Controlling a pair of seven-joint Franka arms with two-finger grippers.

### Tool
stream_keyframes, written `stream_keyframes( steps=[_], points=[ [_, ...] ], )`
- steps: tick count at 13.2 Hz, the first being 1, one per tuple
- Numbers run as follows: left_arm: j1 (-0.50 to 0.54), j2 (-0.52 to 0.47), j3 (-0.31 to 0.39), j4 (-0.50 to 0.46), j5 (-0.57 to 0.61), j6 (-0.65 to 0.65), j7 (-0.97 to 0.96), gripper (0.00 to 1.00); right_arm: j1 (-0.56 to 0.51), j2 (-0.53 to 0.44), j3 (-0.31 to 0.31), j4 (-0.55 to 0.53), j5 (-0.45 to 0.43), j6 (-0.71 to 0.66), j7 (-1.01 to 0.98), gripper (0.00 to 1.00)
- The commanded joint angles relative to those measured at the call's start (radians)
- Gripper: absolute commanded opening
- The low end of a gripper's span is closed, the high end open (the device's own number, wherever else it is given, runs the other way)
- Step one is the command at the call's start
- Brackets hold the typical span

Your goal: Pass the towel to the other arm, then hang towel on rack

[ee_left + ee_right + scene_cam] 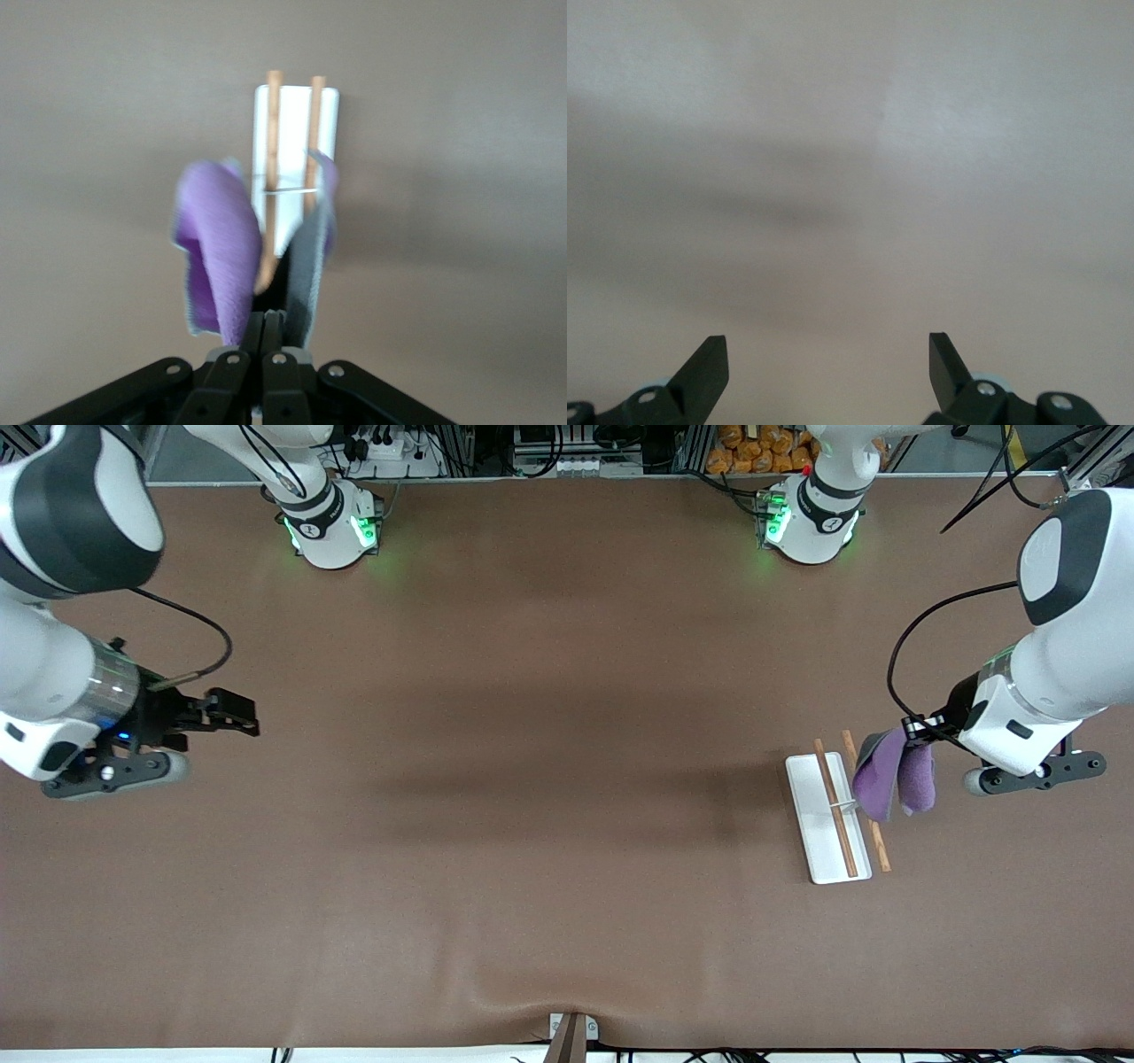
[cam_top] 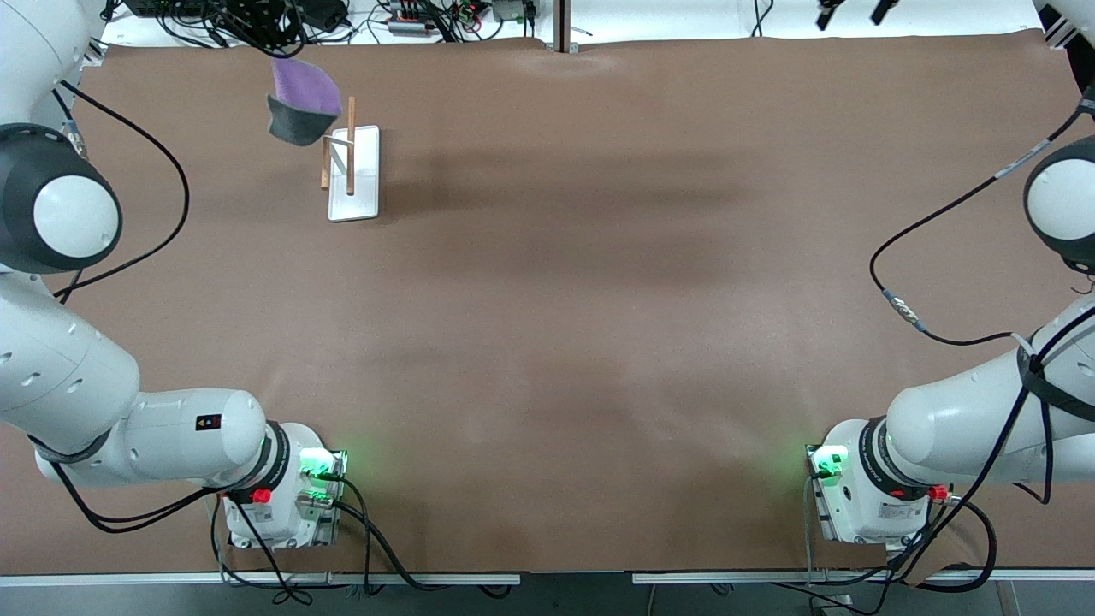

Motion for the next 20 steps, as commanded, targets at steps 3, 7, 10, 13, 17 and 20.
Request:
stream_keyframes(
  steps=[3,7,10,13,17,20],
  points=[
    [0.036,-0.014,-0.001,-0.013,0.029,-0.028,0.031,0.0,0.029,-0.147,-0.074,-0.13,-0.037,-0.007,-0.021,1.0],
    [0.05,-0.005,-0.001,-0.013,0.026,-0.026,0.008,0.0,0.052,-0.237,-0.172,-0.222,-0.024,-0.012,-0.022,1.0],
    [0.068,0.007,-0.001,-0.013,0.019,-0.026,0.016,0.0,0.09,-0.283,-0.255,-0.259,-0.016,-0.013,-0.021,1.0],
    [0.074,0.024,-0.001,-0.012,0.012,-0.026,0.016,0.0,0.09,-0.314,-0.321,-0.277,0.056,-0.013,-0.022,1.0],
    [0.065,0.039,-0.001,-0.012,0.019,-0.022,0.012,0.0,0.072,-0.325,-0.316,-0.276,0.056,-0.013,-0.012,1.0],
    [0.063,0.058,-0.003,-0.01,0.016,0.003,0.008,0.0,0.069,-0.326,-0.315,-0.268,0.046,-0.012,0.002,1.0]
  ],
)
